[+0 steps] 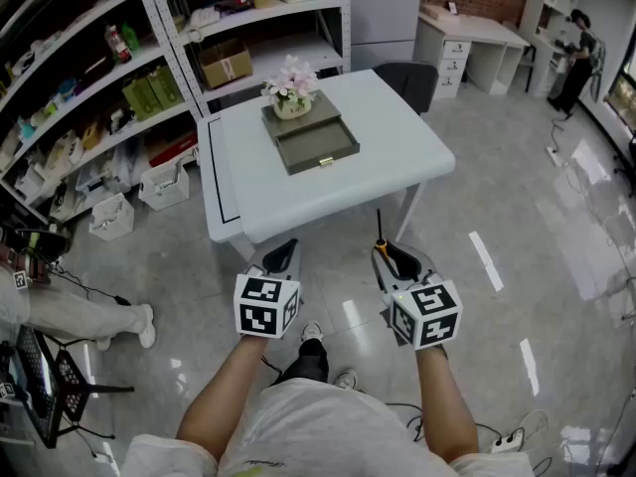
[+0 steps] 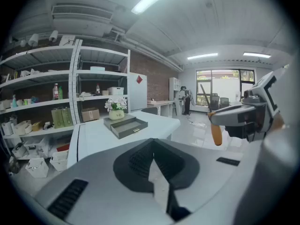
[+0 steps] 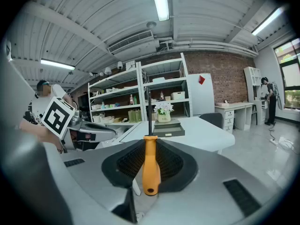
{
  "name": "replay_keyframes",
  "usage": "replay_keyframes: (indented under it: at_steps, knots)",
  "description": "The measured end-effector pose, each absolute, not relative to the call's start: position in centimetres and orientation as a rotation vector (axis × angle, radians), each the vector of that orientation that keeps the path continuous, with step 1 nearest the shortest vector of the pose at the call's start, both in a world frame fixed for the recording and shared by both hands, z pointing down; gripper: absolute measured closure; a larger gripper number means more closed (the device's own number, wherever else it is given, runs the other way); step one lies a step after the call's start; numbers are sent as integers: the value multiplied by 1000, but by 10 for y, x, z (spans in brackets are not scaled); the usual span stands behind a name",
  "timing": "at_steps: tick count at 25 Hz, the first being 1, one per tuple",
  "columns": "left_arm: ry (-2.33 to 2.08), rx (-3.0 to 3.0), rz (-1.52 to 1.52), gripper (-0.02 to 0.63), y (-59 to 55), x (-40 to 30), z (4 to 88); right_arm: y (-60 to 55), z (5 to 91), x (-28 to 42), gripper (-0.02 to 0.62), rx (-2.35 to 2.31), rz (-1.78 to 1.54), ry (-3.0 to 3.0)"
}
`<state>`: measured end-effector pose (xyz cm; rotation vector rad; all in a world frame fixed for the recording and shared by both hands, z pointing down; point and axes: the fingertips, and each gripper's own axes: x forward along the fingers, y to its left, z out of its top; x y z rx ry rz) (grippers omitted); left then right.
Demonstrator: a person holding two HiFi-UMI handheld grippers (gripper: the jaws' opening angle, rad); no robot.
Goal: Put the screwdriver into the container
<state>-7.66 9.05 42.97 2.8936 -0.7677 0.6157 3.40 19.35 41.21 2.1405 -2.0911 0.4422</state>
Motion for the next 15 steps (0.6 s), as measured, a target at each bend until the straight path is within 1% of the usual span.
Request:
replay_keyframes:
  at_steps: [15]
  knots:
    - [-775,2886,612,603,78,-66,430,182,419,43,518,2124,475,-2098]
